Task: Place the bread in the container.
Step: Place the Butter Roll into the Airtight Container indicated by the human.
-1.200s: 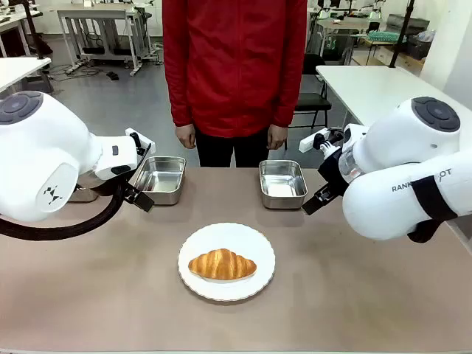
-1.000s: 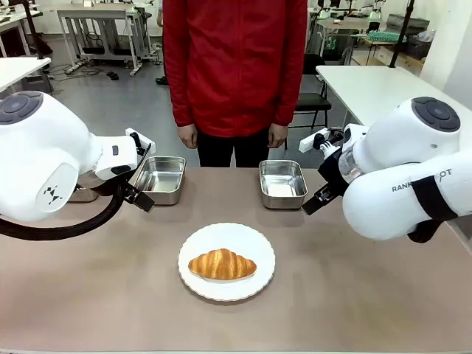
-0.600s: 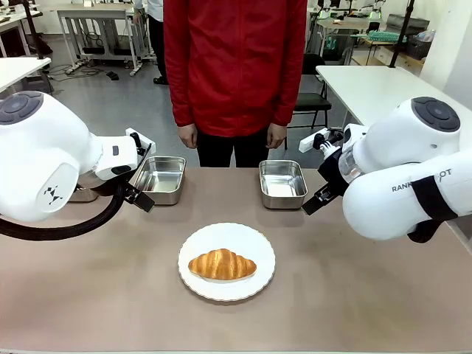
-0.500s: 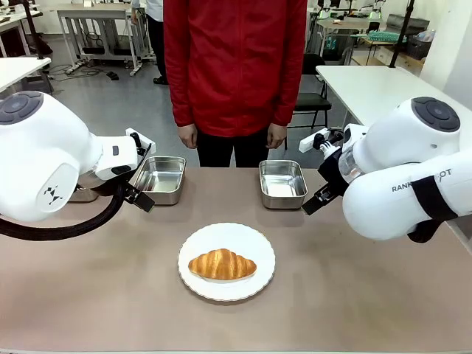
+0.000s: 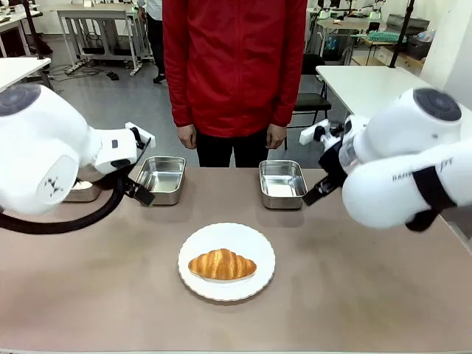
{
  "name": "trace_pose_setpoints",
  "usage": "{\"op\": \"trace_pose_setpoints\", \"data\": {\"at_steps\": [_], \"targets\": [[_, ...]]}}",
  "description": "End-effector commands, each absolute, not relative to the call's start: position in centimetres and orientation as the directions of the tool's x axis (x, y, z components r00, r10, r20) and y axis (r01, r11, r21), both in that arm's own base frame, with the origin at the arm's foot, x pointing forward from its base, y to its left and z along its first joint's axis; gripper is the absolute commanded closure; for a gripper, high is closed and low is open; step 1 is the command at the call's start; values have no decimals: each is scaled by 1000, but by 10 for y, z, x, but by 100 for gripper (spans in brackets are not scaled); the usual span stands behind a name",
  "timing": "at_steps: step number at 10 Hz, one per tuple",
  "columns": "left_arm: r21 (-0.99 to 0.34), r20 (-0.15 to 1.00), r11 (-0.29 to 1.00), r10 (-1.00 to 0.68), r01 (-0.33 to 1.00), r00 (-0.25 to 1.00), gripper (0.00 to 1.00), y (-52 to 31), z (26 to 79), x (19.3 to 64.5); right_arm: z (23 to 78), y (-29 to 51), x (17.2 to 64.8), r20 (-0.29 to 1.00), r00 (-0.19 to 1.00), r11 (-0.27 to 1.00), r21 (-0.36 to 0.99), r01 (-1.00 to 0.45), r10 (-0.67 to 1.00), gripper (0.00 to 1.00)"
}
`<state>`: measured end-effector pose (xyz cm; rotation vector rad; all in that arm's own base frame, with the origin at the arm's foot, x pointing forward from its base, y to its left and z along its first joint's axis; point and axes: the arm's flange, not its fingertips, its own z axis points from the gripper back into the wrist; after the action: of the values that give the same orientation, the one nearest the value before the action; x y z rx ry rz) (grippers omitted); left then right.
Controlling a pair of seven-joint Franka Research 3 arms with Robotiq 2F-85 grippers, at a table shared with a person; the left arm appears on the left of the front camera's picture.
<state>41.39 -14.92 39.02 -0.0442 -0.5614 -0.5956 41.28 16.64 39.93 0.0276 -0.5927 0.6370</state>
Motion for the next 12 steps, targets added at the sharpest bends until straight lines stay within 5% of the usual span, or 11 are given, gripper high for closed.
{"op": "trace_pose_setpoints", "data": {"at_steps": [1, 4, 8, 10, 12], "targets": [[91, 504, 844, -496, 528, 707, 0, -113, 443, 440, 467, 148, 443, 555, 650, 826, -129, -549, 519, 0], [-3, 471, 739, -593, 673, 653, 0, -37, 502, 468, 519, 70, 450, 602, 614, 775, -15, -631, 511, 0], [-69, 558, 540, -676, 839, 481, 0, 68, 525, 499, 517, -29, 448, 692, 552, 712, 79, -698, 465, 0], [-27, 635, 596, -610, 803, 474, 0, 82, 524, 498, 509, -31, 448, 735, 489, 677, 55, -734, 470, 0], [-37, 568, 571, -663, 820, 487, 0, 77, 528, 485, 518, -37, 439, 685, 566, 735, 64, -675, 460, 0]]}}
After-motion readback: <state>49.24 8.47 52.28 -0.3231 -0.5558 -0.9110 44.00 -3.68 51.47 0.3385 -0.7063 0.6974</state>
